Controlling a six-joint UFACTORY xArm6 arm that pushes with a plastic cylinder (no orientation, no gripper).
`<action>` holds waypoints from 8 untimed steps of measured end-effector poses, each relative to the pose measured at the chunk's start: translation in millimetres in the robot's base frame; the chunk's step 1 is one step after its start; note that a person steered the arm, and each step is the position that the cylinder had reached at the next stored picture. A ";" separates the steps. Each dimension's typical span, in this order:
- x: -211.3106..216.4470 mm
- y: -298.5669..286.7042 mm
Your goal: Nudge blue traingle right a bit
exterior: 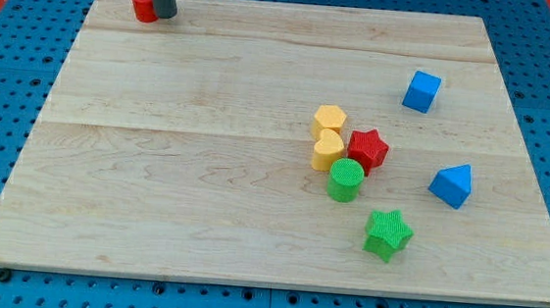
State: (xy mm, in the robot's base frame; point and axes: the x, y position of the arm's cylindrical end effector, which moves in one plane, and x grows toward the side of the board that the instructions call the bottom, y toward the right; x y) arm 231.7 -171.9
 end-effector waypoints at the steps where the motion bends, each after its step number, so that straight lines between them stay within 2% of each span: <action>1: 0.0 8.2; 3: 0.3 8.7; 6: 4.4 41.8; 7: 26.8 79.0; 8: 62.4 158.9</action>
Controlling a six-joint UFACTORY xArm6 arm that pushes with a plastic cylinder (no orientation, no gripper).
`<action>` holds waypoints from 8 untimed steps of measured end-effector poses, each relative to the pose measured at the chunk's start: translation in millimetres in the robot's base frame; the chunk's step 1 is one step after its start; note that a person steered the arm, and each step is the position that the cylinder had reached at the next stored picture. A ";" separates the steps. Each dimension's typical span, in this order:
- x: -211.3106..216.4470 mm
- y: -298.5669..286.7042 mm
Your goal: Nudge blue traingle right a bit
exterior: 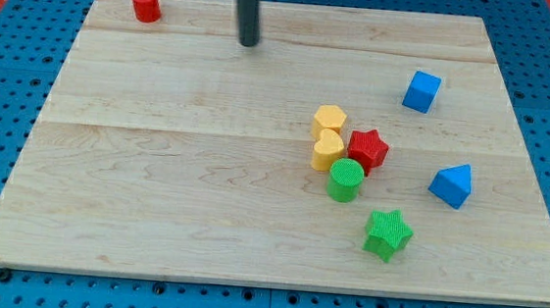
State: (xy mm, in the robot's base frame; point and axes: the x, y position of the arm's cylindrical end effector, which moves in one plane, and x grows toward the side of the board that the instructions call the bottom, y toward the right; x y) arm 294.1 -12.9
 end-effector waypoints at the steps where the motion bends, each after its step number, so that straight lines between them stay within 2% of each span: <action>1: 57.4 45.9; 2: 86.8 88.4; 3: 110.2 158.0; 4: 177.5 187.0; 5: 217.2 178.6; 8: 222.1 162.5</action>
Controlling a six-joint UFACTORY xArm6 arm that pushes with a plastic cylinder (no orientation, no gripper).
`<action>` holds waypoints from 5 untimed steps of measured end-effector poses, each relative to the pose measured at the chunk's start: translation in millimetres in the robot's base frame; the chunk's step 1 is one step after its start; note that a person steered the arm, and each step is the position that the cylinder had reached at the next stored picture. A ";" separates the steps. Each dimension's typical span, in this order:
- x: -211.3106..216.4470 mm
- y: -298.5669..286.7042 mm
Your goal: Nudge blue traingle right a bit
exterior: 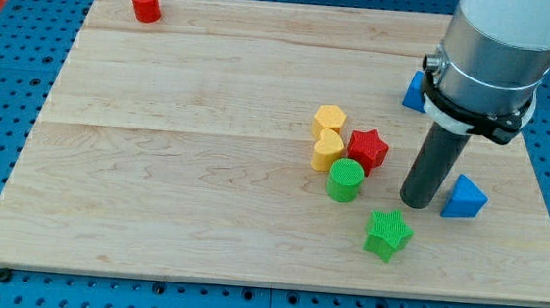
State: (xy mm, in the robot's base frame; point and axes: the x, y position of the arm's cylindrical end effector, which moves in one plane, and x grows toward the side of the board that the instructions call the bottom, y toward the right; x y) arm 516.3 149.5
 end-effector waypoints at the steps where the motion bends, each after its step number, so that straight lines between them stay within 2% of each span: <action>1: 3.6 -27.1; 2: 3.6 -43.8; 3: 12.8 17.7; 4: 58.7 69.9; 5: 50.8 -49.6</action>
